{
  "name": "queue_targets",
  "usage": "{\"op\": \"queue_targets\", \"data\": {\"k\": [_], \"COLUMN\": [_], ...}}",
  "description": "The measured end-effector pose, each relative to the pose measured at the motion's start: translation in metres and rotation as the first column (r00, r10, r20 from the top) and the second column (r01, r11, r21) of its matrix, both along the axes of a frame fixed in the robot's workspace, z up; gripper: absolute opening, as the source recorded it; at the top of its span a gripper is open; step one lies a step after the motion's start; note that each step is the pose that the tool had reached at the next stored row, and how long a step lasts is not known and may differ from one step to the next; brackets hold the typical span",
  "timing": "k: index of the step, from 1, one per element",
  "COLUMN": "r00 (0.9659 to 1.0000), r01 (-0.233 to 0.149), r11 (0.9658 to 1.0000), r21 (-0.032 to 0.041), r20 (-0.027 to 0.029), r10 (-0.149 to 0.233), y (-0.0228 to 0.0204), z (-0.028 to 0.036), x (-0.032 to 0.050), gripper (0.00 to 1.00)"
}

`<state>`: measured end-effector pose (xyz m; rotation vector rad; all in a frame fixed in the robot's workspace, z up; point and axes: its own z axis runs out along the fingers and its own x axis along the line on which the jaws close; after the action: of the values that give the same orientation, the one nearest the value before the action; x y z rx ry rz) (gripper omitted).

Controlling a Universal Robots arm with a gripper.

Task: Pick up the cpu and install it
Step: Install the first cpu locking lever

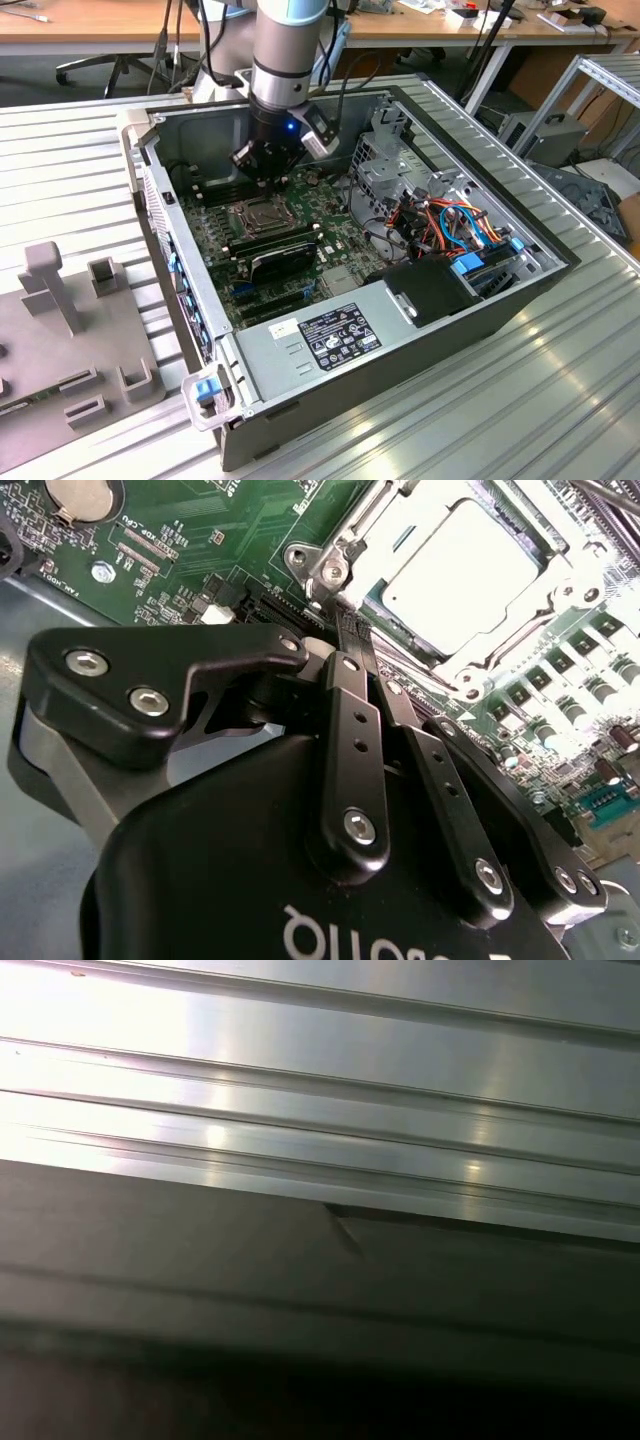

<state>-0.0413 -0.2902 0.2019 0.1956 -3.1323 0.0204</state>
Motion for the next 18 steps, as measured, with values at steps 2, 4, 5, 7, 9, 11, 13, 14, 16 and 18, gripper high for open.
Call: {"op": "queue_targets", "data": {"k": [2, 4, 5, 7, 9, 11, 13, 14, 16, 18], "r00": [1.0, 1.0, 1.0, 1.0, 1.0, 1.0, 1.0, 1.0, 1.0, 1.0], "r01": [0.0, 0.0, 0.0, 0.0, 0.0, 0.0, 0.0, 0.0, 0.0, 0.0], "r11": [1.0, 1.0, 1.0, 1.0, 1.0, 1.0, 1.0, 1.0, 1.0, 1.0], "r21": [0.0001, 0.0, 0.0003, 0.001, 0.0012, 0.0015, 0.0017, 0.0014, 0.0016, 0.0016], "r20": [0.0, 0.0, -0.0001, -0.0002, -0.0003, -0.0002, -0.0001, -0.0001, 0.0, -0.0001], "r10": [0.0, 0.0, 0.0, 0.0, 0.0, 0.0, 0.0, 0.0, 0.0, 0.0], "y": [-0.0007, -0.0014, -0.0018, -0.002, -0.002, -0.002, -0.0019, -0.002, -0.002, -0.002], "z": [-0.0002, -0.0001, 0.0, 0.0009, 0.0015, 0.0014, 0.0016, 0.002, 0.0024, 0.003], "x": [0.0001, 0.0, 0.0, -0.0001, -0.0001, 0.0, 0.0, 0.0, 0.0, 0.0], "gripper": [0.11, 0.11, 0.11, 0.11, 0.11, 0.11, 0.11, 0.11, 0.11, 0.11]}}
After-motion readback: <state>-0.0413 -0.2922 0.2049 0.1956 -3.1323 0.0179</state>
